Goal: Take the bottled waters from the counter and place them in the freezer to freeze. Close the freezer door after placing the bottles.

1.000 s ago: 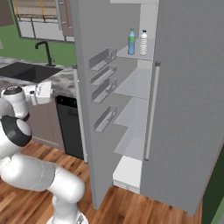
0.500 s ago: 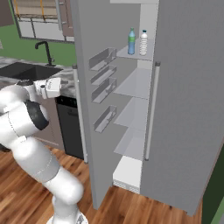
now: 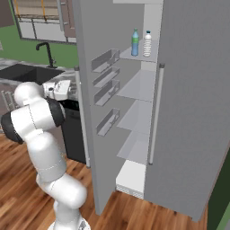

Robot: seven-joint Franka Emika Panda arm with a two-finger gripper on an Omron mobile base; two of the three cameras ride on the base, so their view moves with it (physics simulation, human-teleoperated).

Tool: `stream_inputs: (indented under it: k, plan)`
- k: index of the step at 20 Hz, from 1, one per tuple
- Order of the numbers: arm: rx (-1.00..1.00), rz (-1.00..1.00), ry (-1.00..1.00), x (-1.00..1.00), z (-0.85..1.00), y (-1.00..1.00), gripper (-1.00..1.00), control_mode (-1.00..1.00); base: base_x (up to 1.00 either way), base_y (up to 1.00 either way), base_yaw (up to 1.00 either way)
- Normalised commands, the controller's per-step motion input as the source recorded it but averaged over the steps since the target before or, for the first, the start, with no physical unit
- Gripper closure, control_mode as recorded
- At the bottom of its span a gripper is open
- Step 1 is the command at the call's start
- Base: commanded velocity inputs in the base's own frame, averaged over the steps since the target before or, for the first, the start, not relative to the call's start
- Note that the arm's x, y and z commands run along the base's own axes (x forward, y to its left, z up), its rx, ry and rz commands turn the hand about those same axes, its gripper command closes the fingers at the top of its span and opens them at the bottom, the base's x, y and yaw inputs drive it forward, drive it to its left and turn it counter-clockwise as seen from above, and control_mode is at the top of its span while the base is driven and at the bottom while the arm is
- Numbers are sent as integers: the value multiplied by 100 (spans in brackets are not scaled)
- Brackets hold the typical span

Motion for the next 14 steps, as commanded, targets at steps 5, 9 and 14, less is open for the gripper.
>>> stream_inputs:
  k: [5,9,14]
  plan:
    - [0,0,0,7,-9,-74,-100,-100,0,0,0]
    - [0,0,0,23,-10,-85,-100,-100,0,0,0]
    - [0,0,0,43,-12,-92,-100,-100,0,0,0]
